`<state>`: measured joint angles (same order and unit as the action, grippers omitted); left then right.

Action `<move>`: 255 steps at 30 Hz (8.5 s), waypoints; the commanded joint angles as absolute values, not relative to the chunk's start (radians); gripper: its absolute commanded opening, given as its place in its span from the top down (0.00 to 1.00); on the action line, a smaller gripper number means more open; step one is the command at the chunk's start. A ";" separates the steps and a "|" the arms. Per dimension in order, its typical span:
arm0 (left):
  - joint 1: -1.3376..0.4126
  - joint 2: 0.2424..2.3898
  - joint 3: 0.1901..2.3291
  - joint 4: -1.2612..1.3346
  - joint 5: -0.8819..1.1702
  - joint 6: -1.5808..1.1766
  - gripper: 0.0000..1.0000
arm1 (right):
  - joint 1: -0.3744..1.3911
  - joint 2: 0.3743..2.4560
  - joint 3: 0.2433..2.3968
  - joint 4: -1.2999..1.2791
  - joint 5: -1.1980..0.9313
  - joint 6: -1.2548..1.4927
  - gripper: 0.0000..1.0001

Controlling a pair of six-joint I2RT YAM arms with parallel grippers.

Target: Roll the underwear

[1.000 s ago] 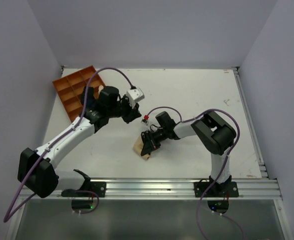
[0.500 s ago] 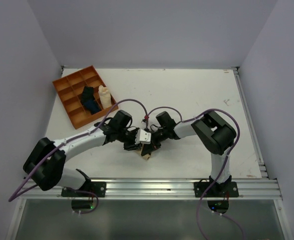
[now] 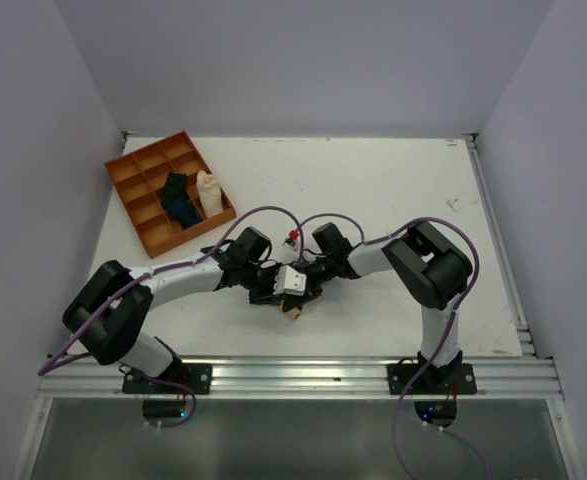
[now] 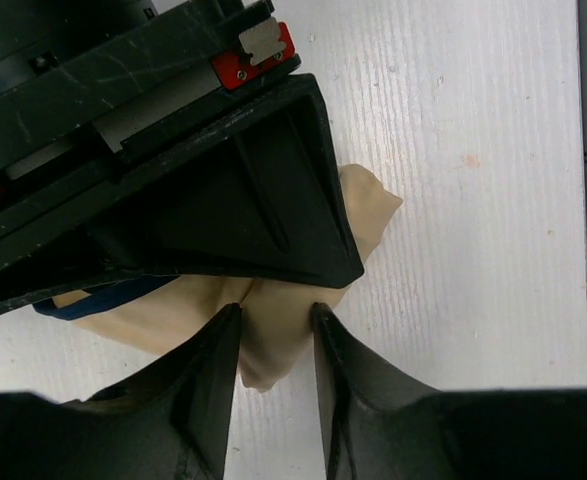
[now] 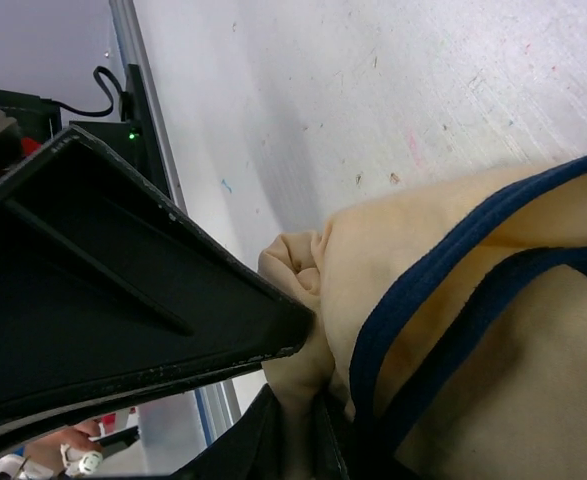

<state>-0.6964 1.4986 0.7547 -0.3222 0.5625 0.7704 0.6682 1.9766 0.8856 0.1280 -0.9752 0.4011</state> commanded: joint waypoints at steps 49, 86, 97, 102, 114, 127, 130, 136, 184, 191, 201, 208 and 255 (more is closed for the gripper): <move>-0.646 2.028 1.212 -0.808 0.724 0.839 0.95 | 1.382 1.735 1.094 -0.543 0.703 0.163 0.46; -0.535 1.755 1.062 -0.585 0.782 0.690 0.69 | 1.195 1.743 0.954 -0.354 0.302 0.164 0.77; -0.502 1.593 0.993 -0.513 0.700 0.606 0.61 | 1.147 1.717 0.882 -0.276 0.149 0.198 0.77; -0.411 1.494 0.905 -0.361 0.649 0.485 0.61 | 1.111 1.694 0.842 -0.224 0.068 0.202 0.77; -0.275 1.290 0.810 -0.155 0.569 0.331 0.60 | 0.936 1.669 0.793 -0.158 -0.257 0.193 0.78; -0.352 1.219 0.655 -0.122 1.097 0.757 0.60 | 0.752 1.816 0.816 -0.044 -0.676 0.287 0.79; -0.409 1.319 0.728 -0.293 1.011 0.908 0.60 | 0.723 1.851 0.813 -0.025 -0.735 0.296 0.79; -0.480 1.413 0.773 -0.327 0.939 0.972 0.58 | 0.696 1.873 0.808 -0.017 -0.781 0.307 0.78; -0.606 1.687 1.005 -0.651 0.876 1.132 0.60 | 0.612 1.944 0.704 0.278 -0.916 0.497 0.78; -0.632 1.690 0.982 -0.588 0.828 1.086 0.60 | 0.607 1.942 0.704 0.290 -0.925 0.502 0.78; -0.635 1.827 1.089 -0.682 0.824 1.123 0.84 | 0.604 1.864 0.690 0.206 -0.814 0.463 0.71; -0.635 1.919 1.161 -0.779 0.822 1.127 0.87 | 0.615 1.697 0.618 0.097 -0.585 0.476 0.58; -0.669 2.144 1.405 -0.986 0.749 0.960 0.83 | 1.396 1.787 1.164 -0.590 0.672 0.031 0.47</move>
<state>-0.6518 2.0823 1.4200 -0.9920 0.8368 0.9596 1.4147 1.7531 1.0969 -0.5186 0.6384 0.1070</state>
